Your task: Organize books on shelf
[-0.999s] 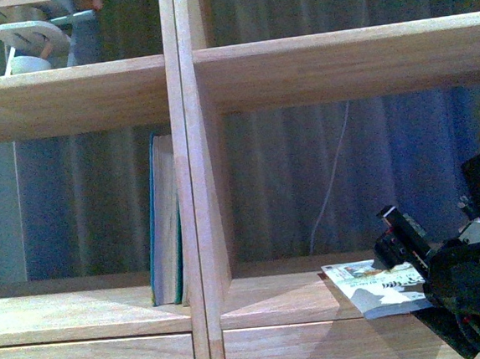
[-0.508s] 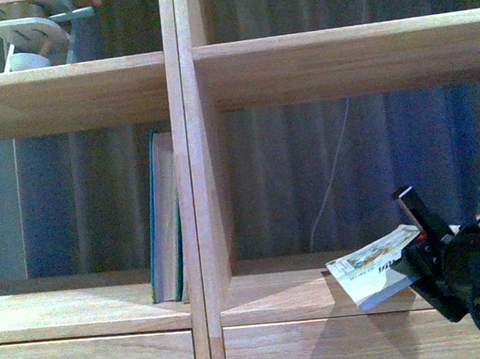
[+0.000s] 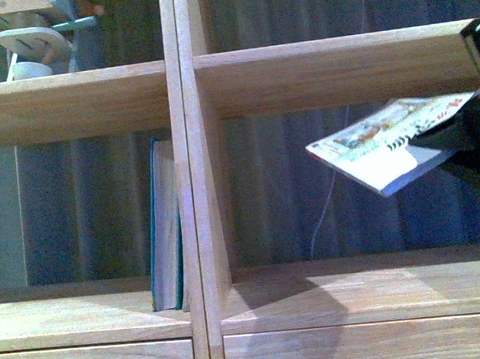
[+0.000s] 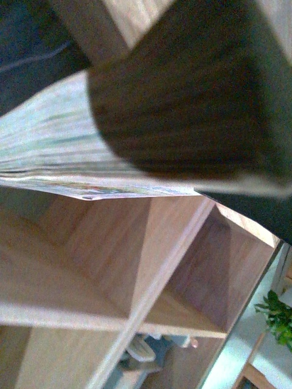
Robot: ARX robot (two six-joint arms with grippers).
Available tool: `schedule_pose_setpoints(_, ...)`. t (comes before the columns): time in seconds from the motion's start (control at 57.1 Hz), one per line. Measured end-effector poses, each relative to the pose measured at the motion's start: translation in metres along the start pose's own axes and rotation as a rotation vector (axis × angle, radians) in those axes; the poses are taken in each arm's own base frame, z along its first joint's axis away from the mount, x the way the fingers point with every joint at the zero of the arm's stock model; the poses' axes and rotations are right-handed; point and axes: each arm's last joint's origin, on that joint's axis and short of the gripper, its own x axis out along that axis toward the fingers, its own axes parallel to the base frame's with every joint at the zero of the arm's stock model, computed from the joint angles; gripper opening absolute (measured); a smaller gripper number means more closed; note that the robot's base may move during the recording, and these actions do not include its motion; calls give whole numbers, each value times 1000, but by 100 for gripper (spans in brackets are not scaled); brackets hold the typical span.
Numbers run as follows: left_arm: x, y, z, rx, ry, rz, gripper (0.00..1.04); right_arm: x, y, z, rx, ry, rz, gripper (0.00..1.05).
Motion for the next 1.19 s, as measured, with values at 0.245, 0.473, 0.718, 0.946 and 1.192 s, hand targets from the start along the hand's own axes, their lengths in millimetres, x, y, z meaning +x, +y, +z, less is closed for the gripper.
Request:
schedule_pose_setpoints(0.245, 74, 9, 28, -224, 62, -226, 98, -14, 28, 9, -81, 6, 124, 7)
schedule_pose_setpoints(0.473, 155, 8, 26, -345, 80, -325, 98, -11, 30, 4, -82, 41, 158, 7)
schedule_pose_setpoints(0.718, 204, -2, -1, -441, 131, -358, 98, -15, 34, -17, -44, 142, 218, 7)
schedule_pose_setpoints(0.946, 218, -12, -21, -502, 137, -390, 98, -34, 34, -43, 4, 243, 258, 7)
schedule_pose_setpoints(1.192, 230, -27, -31, -546, 113, -424, 98, -46, 33, -59, 37, 292, 278, 7)
